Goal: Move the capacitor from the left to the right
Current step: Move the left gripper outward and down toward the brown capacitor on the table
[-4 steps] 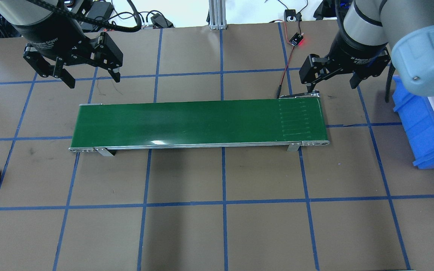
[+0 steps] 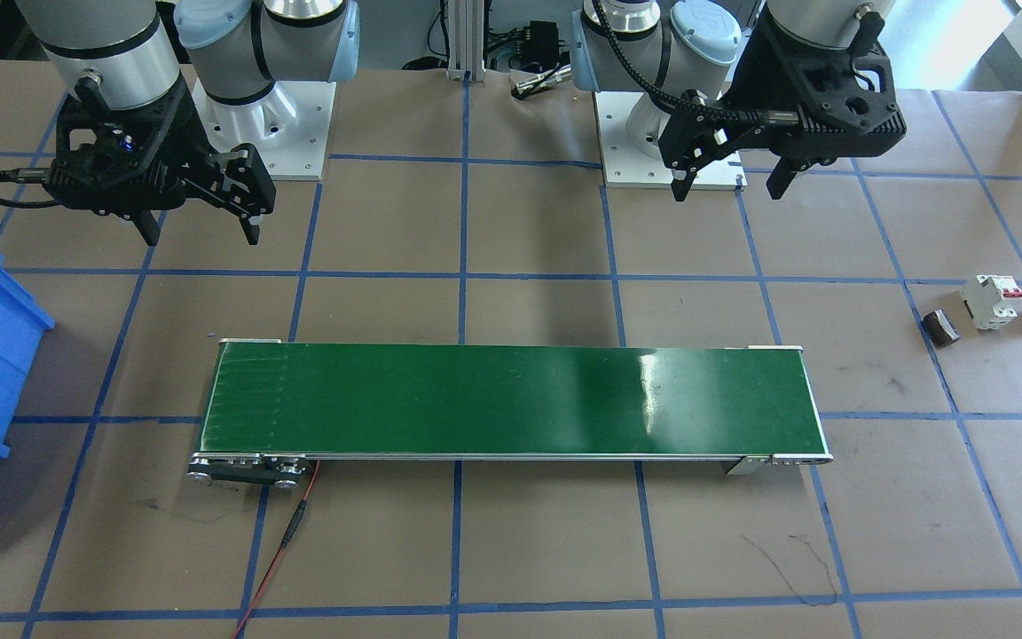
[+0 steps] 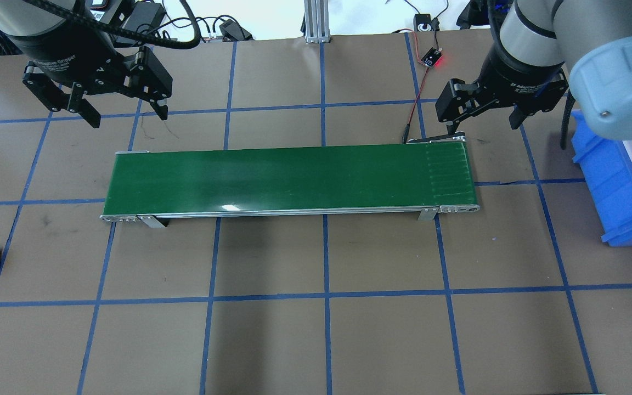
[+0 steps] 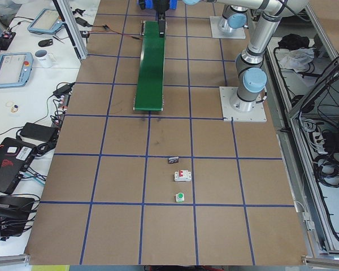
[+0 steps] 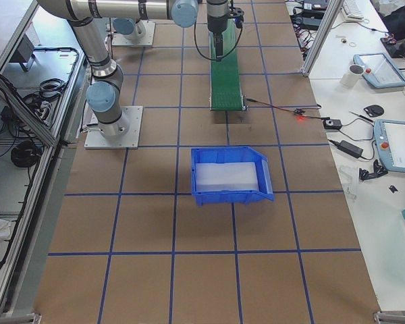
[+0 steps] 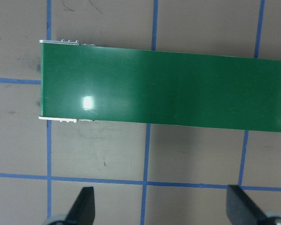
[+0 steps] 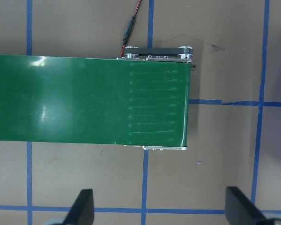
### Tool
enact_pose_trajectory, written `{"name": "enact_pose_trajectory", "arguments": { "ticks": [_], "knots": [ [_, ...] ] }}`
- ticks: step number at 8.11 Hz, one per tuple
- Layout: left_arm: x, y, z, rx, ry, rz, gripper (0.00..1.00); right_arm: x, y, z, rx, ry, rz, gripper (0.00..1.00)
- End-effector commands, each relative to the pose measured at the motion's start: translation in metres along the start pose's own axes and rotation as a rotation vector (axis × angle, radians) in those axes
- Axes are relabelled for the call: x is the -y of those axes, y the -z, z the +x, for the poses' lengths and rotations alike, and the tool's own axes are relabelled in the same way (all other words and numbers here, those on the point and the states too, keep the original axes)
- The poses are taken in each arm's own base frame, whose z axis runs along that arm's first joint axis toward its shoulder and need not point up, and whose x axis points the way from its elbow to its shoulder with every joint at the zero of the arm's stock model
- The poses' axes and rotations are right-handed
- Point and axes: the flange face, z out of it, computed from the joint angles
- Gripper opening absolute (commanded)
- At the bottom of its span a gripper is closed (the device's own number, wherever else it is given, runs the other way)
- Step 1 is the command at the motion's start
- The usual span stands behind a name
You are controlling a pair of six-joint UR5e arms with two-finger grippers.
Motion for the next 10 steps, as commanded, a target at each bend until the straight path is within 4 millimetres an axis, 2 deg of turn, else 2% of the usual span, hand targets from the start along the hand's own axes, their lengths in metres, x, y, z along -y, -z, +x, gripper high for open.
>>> {"name": "enact_pose_trajectory", "arguments": {
  "ticks": [1, 2, 4, 5, 6, 7, 8, 10],
  "knots": [
    [0.006, -0.005, -0.014, 0.050, 0.006, -0.006, 1.00, 0.000, 0.001, 0.000, -0.001, 0.000, 0.002, 1.00],
    [0.014, -0.012, -0.038, 0.051, 0.028, -0.018, 1.00, 0.000, 0.000, 0.000, -0.001, 0.000, 0.000, 1.00],
    [0.039, -0.030, -0.134, 0.049, 0.117, -0.046, 1.00, 0.001, -0.001, 0.000, -0.001, 0.000, -0.001, 1.00],
    [0.058, -0.045, -0.175, 0.055, 0.157, -0.012, 1.00, 0.002, -0.003, 0.000, -0.001, 0.002, -0.004, 1.00],
    [0.067, -0.074, -0.215, 0.056, 0.159, -0.013, 1.00, 0.002, -0.003, 0.000, -0.001, 0.002, -0.005, 1.00],
    [0.068, -0.112, -0.264, 0.060, 0.172, -0.001, 1.00, 0.002, -0.004, 0.000, -0.001, 0.002, -0.006, 1.00],
    [0.053, -0.144, -0.312, 0.063, 0.181, 0.002, 1.00, 0.003, -0.004, 0.000, -0.001, 0.002, -0.005, 1.00],
    [0.009, -0.192, -0.394, 0.015, 0.168, -0.078, 1.00, 0.002, -0.004, 0.000, -0.004, 0.002, -0.006, 1.00]
  ]
}}
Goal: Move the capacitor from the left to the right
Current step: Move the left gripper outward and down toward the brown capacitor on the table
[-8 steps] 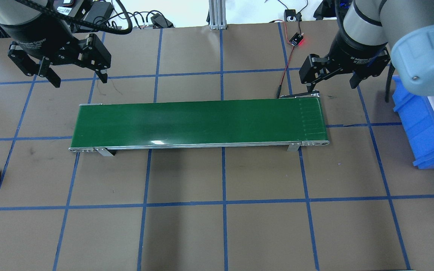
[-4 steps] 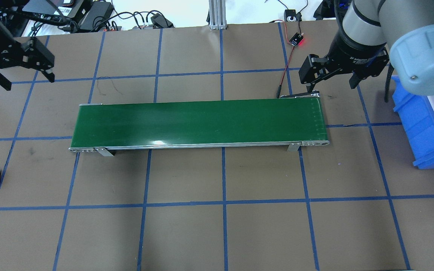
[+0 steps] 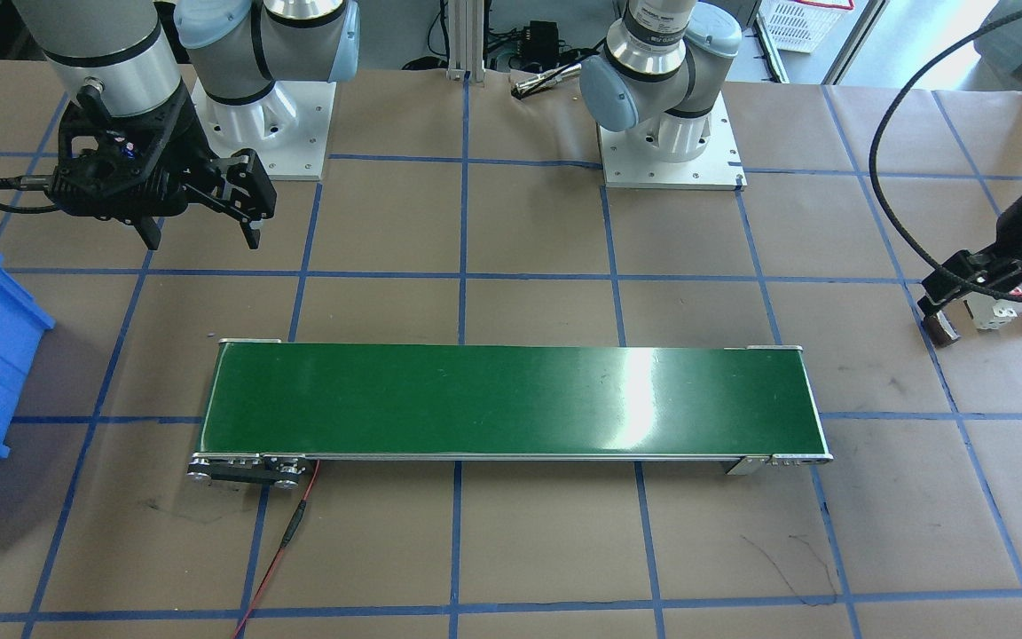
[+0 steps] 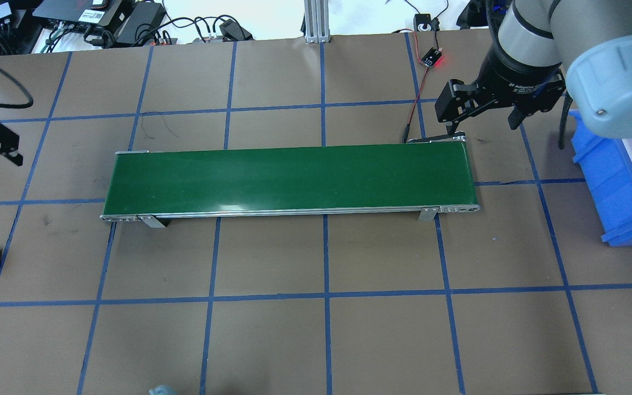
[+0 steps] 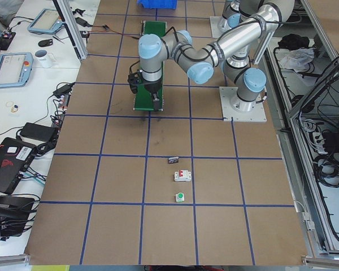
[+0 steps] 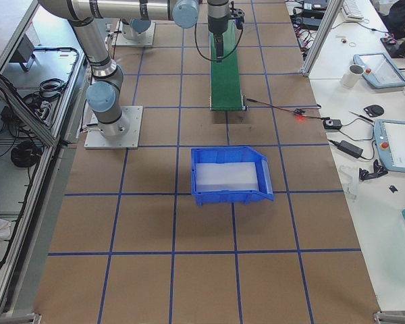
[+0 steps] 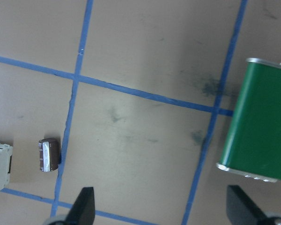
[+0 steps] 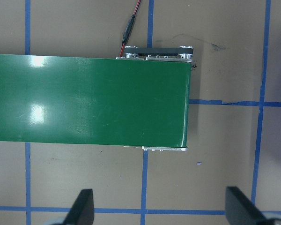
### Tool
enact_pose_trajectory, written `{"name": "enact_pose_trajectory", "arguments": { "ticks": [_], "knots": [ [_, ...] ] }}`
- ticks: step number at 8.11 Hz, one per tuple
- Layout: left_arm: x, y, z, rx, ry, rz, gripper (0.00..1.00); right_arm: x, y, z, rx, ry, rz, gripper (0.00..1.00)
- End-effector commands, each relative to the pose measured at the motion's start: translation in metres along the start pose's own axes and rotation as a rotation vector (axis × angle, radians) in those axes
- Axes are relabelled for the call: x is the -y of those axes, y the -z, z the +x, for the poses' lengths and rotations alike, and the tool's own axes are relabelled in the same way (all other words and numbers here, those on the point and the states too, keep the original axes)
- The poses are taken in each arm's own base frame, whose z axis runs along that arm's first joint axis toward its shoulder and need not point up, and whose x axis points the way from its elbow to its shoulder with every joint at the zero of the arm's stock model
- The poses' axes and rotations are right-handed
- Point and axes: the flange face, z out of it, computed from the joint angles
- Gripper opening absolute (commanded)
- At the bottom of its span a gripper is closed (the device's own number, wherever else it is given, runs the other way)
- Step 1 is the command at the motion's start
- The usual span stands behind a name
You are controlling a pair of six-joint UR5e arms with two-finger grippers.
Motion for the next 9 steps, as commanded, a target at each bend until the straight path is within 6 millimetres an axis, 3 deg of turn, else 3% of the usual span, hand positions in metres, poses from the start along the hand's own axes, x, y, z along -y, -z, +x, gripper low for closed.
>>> {"name": "enact_pose_trajectory", "arguments": {
  "ticks": [1, 3, 9],
  "knots": [
    [-0.022, -0.085, -0.118, -0.049, -0.045, -0.079, 1.00, 0.000, 0.000, 0.000, -0.001, 0.000, -0.001, 1.00],
    [-0.008, -0.151, -0.167, -0.046, -0.042, -0.074, 1.00, 0.000, 0.000, 0.000, 0.001, 0.000, -0.001, 1.00],
    [-0.006, -0.224, -0.172, -0.046, -0.022, -0.115, 1.00, 0.000, -0.001, 0.000, 0.002, 0.000, -0.004, 1.00]
  ]
}}
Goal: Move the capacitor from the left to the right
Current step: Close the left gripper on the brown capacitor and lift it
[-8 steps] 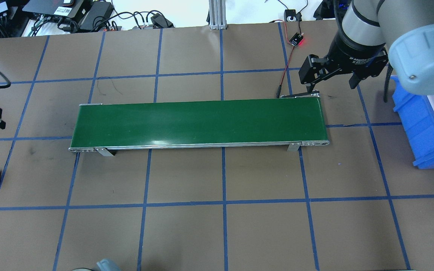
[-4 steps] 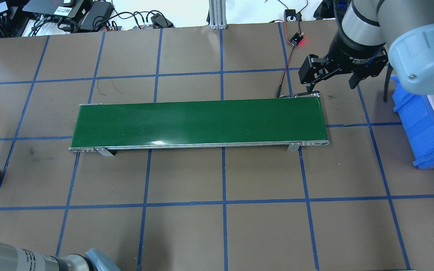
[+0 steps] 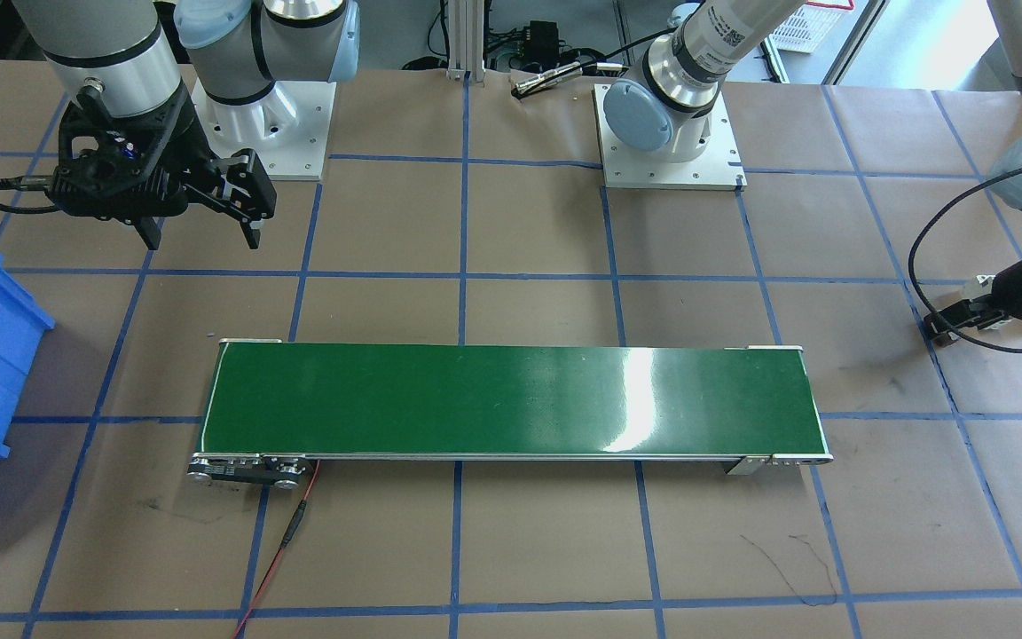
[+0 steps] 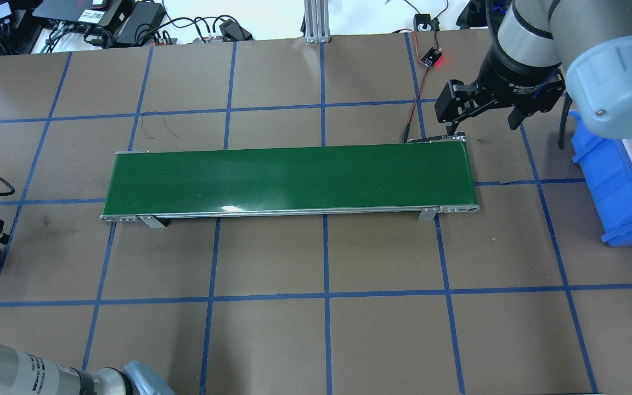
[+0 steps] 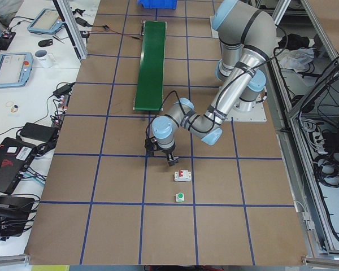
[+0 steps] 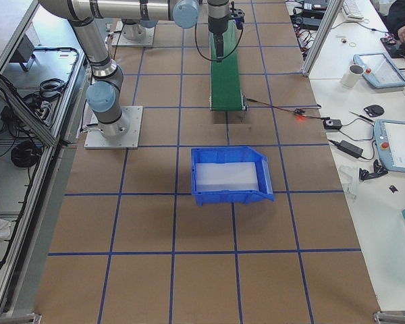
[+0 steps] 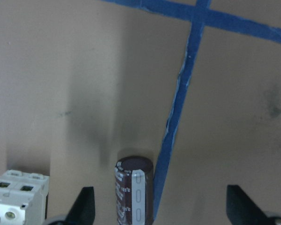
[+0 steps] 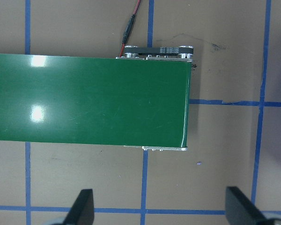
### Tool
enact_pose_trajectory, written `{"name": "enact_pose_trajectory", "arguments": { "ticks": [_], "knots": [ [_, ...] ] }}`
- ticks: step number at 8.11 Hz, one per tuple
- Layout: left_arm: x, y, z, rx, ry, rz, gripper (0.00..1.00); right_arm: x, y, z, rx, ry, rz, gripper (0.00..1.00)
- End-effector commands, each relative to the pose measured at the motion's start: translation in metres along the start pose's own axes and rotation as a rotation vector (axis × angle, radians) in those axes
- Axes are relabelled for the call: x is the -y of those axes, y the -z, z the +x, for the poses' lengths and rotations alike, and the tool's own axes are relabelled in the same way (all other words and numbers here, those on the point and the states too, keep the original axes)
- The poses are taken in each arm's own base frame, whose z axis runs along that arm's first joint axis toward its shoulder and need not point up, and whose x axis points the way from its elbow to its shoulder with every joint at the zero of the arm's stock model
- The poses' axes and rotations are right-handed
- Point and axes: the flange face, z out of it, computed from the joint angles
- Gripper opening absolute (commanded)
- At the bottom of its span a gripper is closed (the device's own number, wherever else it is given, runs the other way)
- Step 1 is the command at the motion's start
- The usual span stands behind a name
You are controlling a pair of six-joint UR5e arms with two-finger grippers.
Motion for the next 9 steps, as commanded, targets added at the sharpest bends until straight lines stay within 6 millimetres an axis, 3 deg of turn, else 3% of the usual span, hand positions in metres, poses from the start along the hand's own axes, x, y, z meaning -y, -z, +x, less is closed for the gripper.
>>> {"name": "enact_pose_trajectory", "arguments": {
  "ticks": [1, 2, 3, 5, 7, 9],
  "knots": [
    [0.008, -0.026, -0.005, 0.010, 0.017, 0.005, 1.00, 0.000, 0.000, 0.000, 0.000, -0.001, -0.001, 1.00],
    [0.008, -0.026, -0.005, 0.010, 0.016, 0.005, 1.00, 0.000, 0.000, 0.000, 0.002, -0.001, 0.000, 1.00],
    [0.008, -0.027, -0.005, 0.010, 0.016, 0.003, 0.89, 0.000, -0.001, 0.000, 0.002, -0.001, -0.003, 1.00],
    [0.003, -0.030, -0.011, 0.066, 0.012, -0.055, 0.52, 0.000, -0.001, 0.000, 0.002, -0.001, -0.003, 1.00],
    [-0.001, -0.034, -0.009, 0.072, 0.018, -0.073, 0.45, 0.000, -0.002, 0.000, 0.002, -0.001, -0.004, 1.00],
    [-0.003, -0.027, -0.009, 0.079, 0.020, -0.061, 0.29, 0.000, -0.001, 0.000, 0.002, -0.001, -0.001, 1.00]
  ]
}}
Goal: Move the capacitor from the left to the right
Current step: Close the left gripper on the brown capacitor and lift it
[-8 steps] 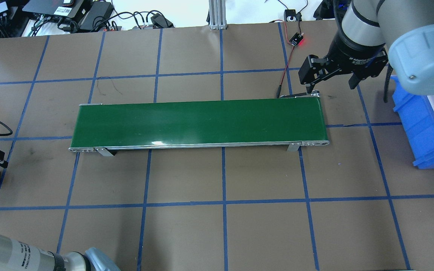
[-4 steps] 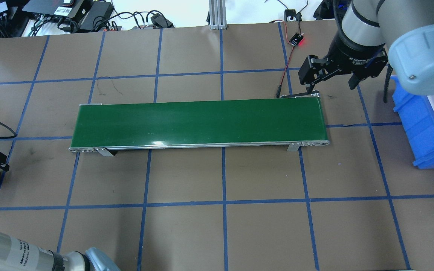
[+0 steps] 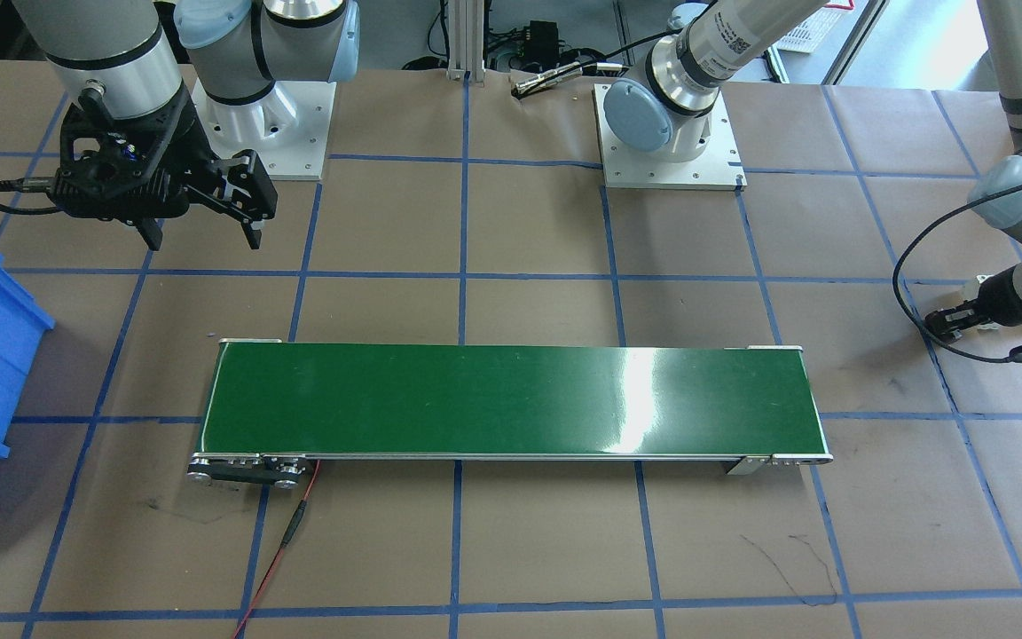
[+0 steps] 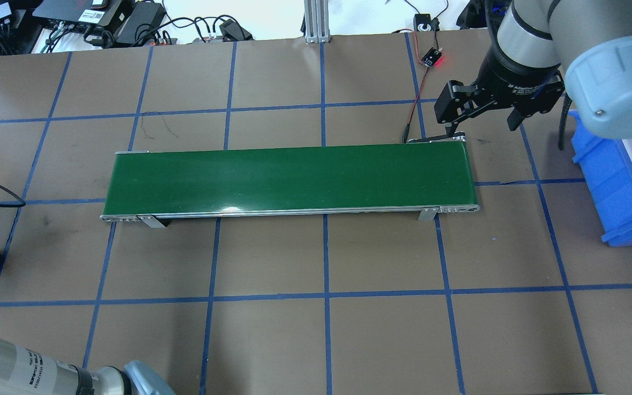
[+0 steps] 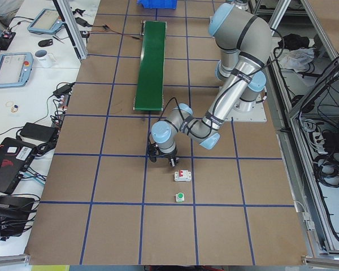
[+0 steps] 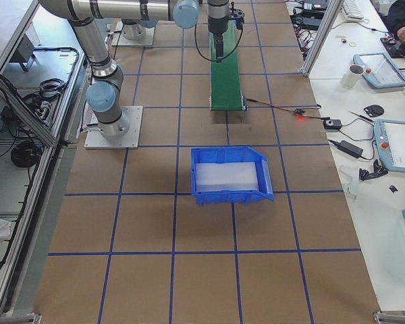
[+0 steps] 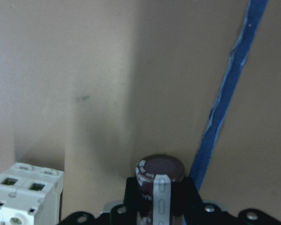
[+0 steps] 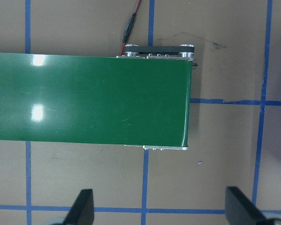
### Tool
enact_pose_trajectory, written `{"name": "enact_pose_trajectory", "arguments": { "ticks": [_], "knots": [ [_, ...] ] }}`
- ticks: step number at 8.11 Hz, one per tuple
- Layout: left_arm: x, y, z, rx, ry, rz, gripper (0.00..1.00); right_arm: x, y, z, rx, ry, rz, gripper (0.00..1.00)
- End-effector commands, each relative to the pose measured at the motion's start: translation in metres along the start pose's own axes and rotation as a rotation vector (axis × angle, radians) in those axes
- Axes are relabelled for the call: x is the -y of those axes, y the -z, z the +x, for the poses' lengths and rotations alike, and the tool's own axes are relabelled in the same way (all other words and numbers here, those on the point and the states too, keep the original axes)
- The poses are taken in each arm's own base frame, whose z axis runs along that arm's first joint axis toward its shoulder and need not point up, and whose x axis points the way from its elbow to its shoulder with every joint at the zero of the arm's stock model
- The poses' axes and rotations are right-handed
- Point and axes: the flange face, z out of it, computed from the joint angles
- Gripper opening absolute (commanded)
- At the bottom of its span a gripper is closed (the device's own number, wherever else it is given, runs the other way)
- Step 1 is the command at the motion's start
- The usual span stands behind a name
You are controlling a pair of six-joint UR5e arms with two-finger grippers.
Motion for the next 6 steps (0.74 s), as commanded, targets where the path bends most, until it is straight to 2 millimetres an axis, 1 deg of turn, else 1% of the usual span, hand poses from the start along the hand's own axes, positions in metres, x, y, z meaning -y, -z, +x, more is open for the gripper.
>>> {"name": "enact_pose_trajectory", "arguments": {
  "ticks": [1, 2, 3, 4, 5, 6],
  "knots": [
    [-0.004, 0.015, 0.001, 0.019, 0.004, 0.016, 0.28, 0.000, 0.000, 0.000, 0.000, 0.000, 0.001, 1.00],
    [-0.012, 0.050, 0.007, 0.041, 0.018, 0.042, 0.27, 0.000, 0.000, 0.000, 0.000, 0.000, 0.001, 1.00],
    [-0.031, 0.090, 0.024, 0.030, 0.006, 0.027, 0.16, 0.000, 0.000, 0.000, -0.002, 0.000, 0.001, 1.00],
    [-0.034, 0.116, 0.057, 0.040, -0.061, 0.031, 0.17, 0.000, 0.000, 0.000, -0.002, 0.000, 0.001, 1.00],
    [-0.016, 0.124, 0.113, 0.063, -0.160, 0.047, 0.17, 0.000, 0.000, 0.000, -0.002, 0.000, 0.001, 1.00],
    [-0.004, 0.131, 0.171, 0.085, -0.227, 0.064, 0.16, 0.000, 0.000, 0.000, -0.003, 0.002, 0.001, 1.00]
  ]
}}
